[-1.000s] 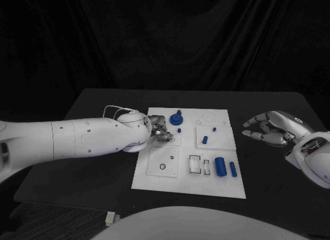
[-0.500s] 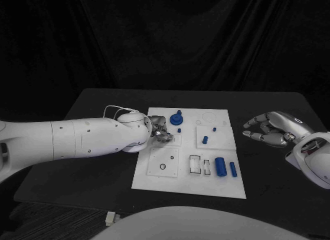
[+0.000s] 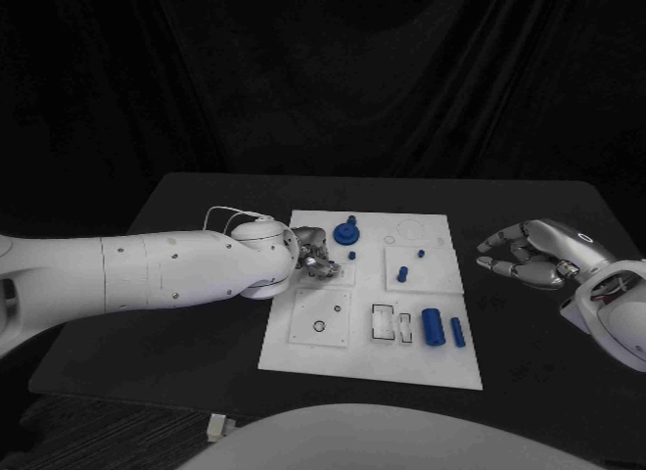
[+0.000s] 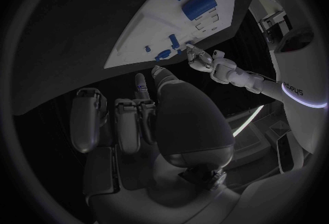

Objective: Assemble the parts on the task board

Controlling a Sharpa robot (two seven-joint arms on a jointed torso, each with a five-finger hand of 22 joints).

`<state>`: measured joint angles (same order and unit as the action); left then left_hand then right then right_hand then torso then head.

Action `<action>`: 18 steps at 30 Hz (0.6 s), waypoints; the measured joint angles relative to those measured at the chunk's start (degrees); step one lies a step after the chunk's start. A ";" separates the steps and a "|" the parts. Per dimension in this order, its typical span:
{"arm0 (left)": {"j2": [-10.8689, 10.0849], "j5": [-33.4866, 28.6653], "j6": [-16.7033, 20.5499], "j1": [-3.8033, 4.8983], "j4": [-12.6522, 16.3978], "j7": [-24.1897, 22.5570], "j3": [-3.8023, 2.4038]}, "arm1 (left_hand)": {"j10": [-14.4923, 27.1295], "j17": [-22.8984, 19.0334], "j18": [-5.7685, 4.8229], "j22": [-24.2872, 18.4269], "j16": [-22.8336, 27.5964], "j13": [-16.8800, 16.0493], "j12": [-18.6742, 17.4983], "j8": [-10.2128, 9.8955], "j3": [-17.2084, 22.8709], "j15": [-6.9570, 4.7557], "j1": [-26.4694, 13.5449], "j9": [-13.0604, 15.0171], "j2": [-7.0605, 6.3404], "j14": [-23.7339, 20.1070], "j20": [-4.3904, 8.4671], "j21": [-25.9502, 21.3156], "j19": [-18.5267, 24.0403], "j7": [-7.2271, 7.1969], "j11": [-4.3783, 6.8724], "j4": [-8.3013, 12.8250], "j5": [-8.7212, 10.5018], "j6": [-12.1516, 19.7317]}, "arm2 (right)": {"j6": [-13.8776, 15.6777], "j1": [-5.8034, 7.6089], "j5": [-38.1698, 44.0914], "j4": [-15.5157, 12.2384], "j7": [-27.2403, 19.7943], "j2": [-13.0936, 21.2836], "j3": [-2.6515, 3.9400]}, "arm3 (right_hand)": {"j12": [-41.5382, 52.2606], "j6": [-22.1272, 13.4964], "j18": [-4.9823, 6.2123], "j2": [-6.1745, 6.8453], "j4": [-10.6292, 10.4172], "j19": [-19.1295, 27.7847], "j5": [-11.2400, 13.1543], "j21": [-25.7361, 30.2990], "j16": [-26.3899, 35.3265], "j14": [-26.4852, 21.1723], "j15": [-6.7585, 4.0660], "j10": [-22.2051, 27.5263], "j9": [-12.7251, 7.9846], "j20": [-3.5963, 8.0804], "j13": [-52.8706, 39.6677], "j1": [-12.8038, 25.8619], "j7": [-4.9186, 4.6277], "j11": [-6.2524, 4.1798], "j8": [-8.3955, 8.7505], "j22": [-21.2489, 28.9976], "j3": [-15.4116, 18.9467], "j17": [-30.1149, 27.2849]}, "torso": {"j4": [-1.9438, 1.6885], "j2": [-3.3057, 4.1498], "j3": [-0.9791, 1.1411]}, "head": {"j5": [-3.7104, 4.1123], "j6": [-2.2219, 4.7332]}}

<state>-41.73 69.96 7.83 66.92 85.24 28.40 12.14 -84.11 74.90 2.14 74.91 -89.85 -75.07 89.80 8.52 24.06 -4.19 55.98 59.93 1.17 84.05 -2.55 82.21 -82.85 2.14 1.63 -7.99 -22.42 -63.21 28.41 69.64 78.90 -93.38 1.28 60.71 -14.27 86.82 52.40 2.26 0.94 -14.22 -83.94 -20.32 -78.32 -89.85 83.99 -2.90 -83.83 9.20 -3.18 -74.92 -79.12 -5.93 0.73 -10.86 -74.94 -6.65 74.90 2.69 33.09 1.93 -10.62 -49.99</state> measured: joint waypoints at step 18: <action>0.00 0.03 -1.09 0.00 0.17 1.06 -0.02 | 0.00 0.00 0.00 0.00 0.00 0.00 0.00 0.01 -1.36 0.00 -1.37 -0.16 -0.92 0.00 -0.20 -0.50 0.20 -0.04 0.00 -1.67 3.14 -0.42 | -0.40 -0.09 0.00 0.05 0.13 -0.07 0.00 | -0.23 0.42 0.00 -0.05 0.39 0.00 -1.23 0.51 0.22 0.00 0.00 0.00 -0.04 0.00 0.01 -0.05 -0.01 0.00 0.00 0.01 -0.38 0.00 | 0.01 -0.01 0.00 | 0.12 0.00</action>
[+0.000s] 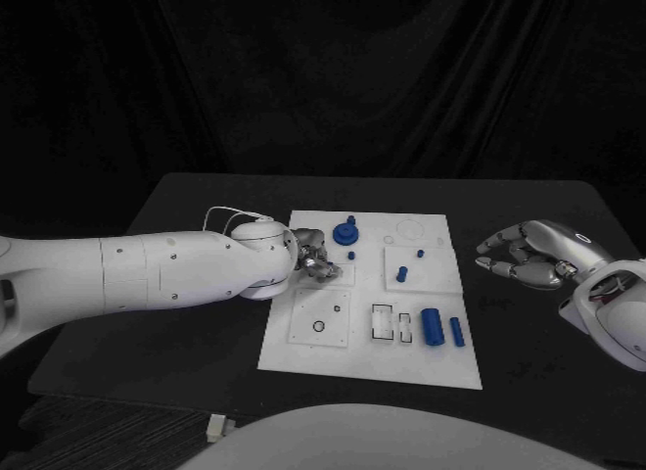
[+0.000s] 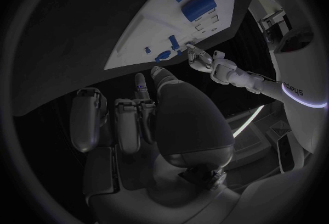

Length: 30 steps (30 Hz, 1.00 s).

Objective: Assemble the parts on the task board

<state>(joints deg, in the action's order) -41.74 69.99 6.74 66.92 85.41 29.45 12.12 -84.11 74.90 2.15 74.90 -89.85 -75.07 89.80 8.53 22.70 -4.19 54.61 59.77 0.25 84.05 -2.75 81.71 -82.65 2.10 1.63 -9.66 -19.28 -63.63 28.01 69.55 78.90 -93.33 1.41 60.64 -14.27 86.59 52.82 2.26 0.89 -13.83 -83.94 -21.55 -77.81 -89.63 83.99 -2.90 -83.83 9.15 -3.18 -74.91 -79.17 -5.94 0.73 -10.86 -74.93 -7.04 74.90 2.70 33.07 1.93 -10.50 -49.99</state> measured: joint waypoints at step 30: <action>0.04 0.01 -0.49 0.01 -0.25 0.04 -0.05 | 0.00 0.05 0.00 0.00 0.00 0.00 0.00 -1.08 -12.42 0.21 -2.92 -0.60 3.03 -0.21 0.00 -1.05 0.00 0.05 0.00 -6.70 -1.99 -1.19 | -0.62 -0.07 0.00 0.03 0.35 -0.04 0.00 | -0.23 0.00 0.00 0.00 0.40 0.00 -1.04 0.82 0.46 0.00 0.00 0.00 -0.09 0.00 0.01 -0.46 0.00 0.00 0.00 0.02 -0.72 0.00 | -0.02 0.05 0.00 | -0.13 0.00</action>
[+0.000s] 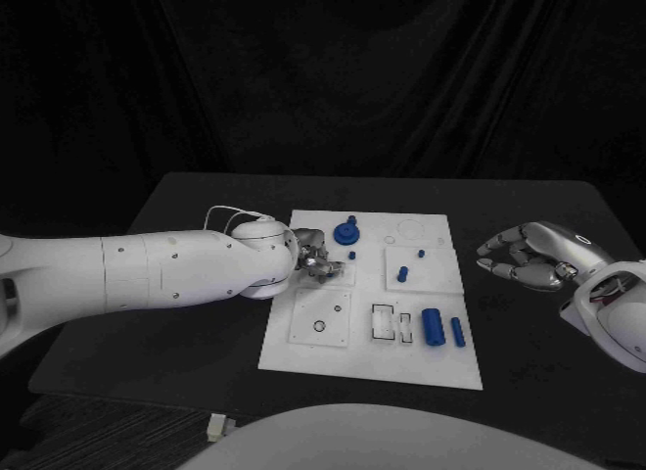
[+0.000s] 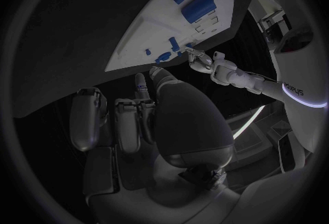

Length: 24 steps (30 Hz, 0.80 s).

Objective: Assemble the parts on the task board

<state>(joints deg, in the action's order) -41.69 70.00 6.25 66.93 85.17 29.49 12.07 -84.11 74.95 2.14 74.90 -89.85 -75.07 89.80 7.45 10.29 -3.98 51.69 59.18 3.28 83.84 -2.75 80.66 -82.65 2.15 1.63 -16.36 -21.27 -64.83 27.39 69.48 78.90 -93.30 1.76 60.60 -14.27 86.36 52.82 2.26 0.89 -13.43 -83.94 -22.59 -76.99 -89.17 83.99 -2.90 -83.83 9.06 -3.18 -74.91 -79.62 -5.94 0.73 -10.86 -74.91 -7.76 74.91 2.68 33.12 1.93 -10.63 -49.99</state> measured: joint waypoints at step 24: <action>-0.01 -0.01 -0.49 0.01 -0.17 0.04 -0.03 | 0.00 -0.01 0.00 0.00 0.00 0.00 0.00 -0.27 1.37 0.00 3.80 0.21 -0.54 0.00 0.00 -0.16 0.00 -0.20 0.00 1.04 -8.07 -0.19 | -0.46 -0.07 0.00 0.04 0.28 0.00 0.00 | 0.00 0.21 -0.01 -0.06 0.63 0.00 -1.99 0.22 0.21 0.00 0.00 0.00 -0.12 0.00 0.00 -0.54 -0.21 0.00 0.22 -0.03 -0.95 0.00 | 0.03 -0.09 -0.01 | -0.08 0.00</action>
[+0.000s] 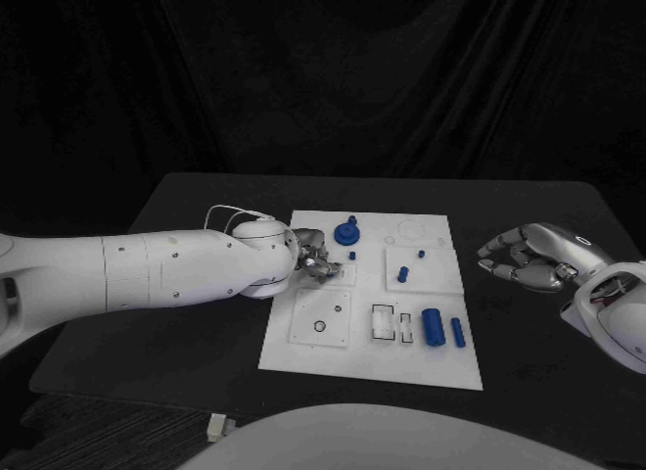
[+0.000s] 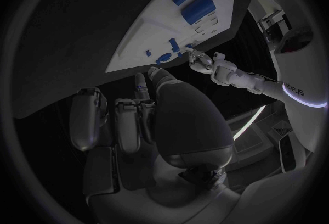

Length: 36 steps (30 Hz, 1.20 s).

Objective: Assemble the parts on the task board

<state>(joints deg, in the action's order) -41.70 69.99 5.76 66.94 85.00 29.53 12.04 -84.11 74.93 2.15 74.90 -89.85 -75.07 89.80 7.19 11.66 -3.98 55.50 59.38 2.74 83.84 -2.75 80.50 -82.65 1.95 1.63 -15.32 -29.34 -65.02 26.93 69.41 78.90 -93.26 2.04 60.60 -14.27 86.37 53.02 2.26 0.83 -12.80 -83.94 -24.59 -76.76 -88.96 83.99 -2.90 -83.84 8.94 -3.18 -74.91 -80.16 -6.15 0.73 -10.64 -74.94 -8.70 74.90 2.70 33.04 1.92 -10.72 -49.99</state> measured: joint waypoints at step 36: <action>-0.42 -0.01 -0.16 0.01 0.06 0.11 -0.03 | 0.00 -0.02 0.00 0.00 0.00 0.00 0.00 0.03 0.86 0.00 1.20 0.00 -0.29 0.00 0.00 -0.22 0.00 -0.23 0.00 0.87 0.00 -0.22 | -0.18 -0.25 0.00 0.25 0.16 -0.13 0.00 | 0.00 0.00 0.00 0.00 0.17 0.00 -0.39 0.28 0.00 0.00 0.00 0.00 0.01 0.00 0.00 0.01 0.00 0.00 0.00 0.01 -0.16 0.00 | -0.02 0.03 -0.02 | -0.07 0.00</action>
<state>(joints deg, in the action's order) -42.12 69.98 5.60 66.95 85.06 29.64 12.00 -84.11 74.92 2.14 74.90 -89.85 -75.07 89.80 7.21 12.53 -3.98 56.70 59.39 2.44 83.84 -2.75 80.28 -82.65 1.72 1.63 -14.45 -29.34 -65.24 26.75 69.16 78.90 -93.02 2.19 60.46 -14.27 86.37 53.02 2.26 0.83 -12.64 -83.94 -24.98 -76.49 -88.96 83.99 -2.90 -83.83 8.96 -3.18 -74.91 -80.16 -6.14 0.73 -10.64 -74.92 -8.86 74.90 2.68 33.07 1.91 -10.79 -49.99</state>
